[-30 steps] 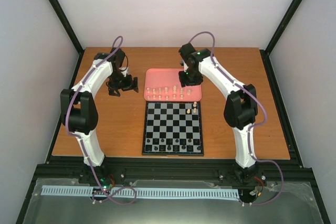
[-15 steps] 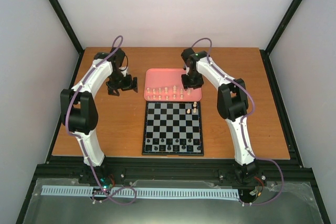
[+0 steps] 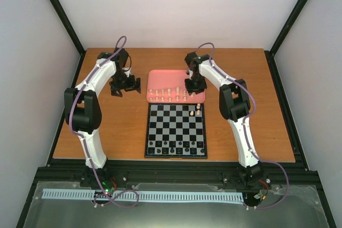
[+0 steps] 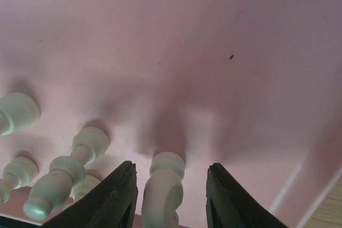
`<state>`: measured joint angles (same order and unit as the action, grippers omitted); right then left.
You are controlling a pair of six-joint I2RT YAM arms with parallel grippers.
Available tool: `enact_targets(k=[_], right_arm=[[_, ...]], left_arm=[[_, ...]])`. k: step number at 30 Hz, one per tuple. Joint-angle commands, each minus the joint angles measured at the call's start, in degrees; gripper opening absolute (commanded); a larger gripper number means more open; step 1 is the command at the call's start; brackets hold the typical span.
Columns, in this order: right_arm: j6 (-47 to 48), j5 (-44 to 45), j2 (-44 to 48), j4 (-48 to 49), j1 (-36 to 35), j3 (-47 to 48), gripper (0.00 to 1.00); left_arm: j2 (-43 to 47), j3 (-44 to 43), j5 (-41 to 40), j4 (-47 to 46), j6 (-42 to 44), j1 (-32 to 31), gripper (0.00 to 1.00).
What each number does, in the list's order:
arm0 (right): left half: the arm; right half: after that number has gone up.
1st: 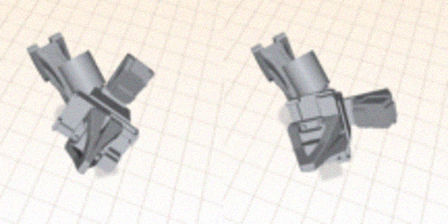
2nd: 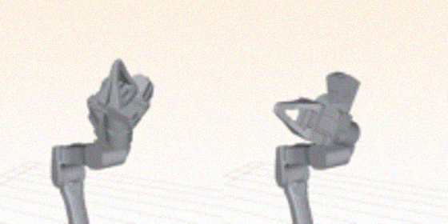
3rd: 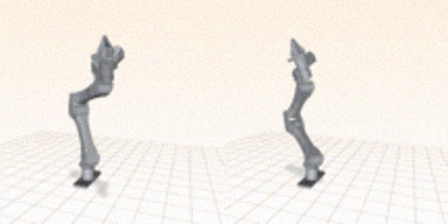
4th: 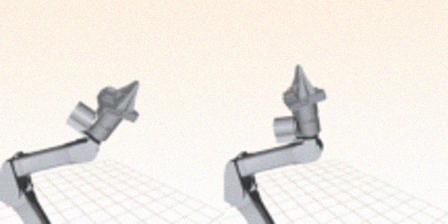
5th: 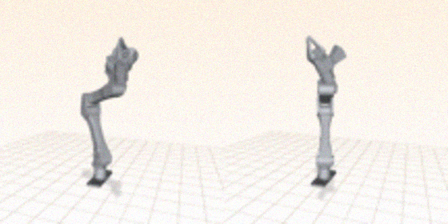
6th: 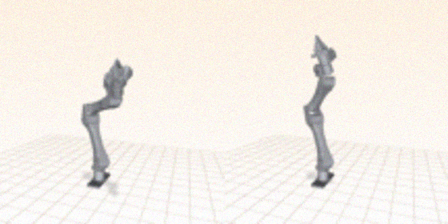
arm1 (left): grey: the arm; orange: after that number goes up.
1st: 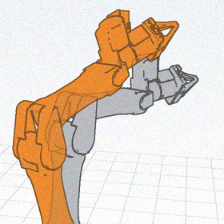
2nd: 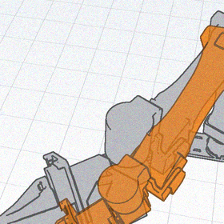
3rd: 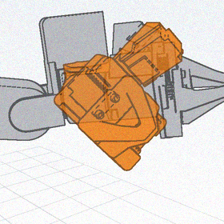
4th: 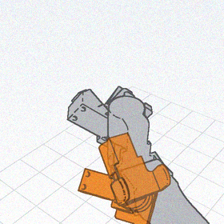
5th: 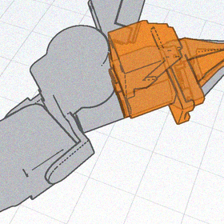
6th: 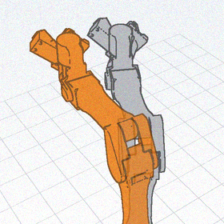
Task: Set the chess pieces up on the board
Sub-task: Pick up the chess piece from the storage box, then place the chess piece on the chessboard.
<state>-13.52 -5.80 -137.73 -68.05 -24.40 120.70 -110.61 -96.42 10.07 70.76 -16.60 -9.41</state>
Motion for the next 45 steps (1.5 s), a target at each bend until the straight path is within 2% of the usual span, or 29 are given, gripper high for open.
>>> enact_targets(k=[1, 8, 13, 21, 30, 45], right_arm=[[0.4, -0.7, -1.0, -0.3, 0.3, 1.9, 0.34], [0.5, -0.3, -0.6, -1.0, 0.3, 1.6, 0.18], [0.6, 0.2, 1.0, -1.8, 0.3, 1.1, 0.13], [0.2, -0.2, 7.8, -4.8, -1.0, -0.4, 0.13], [0.3, -1.6, 15.3, -5.0, -3.7, -11.8, 0.13], [-0.6, -1.4, 14.4, -1.0, -5.4, -17.0, 0.13]], left_arm=[[-1.0, -2.7, 0.2, 1.1, 1.0, -0.2, 1.0], [-1.3, -2.7, 0.2, 1.1, 1.1, -0.2, 1.0], [-1.0, -2.3, 0.2, 0.9, 1.0, -0.2, 1.0], [0.1, -1.3, 0.6, 0.6, 1.0, -0.2, 1.0], [1.0, 0.3, 1.5, -0.3, 0.8, -0.2, 1.0], [1.0, 0.5, 1.8, -0.4, 0.8, -0.2, 1.0]])
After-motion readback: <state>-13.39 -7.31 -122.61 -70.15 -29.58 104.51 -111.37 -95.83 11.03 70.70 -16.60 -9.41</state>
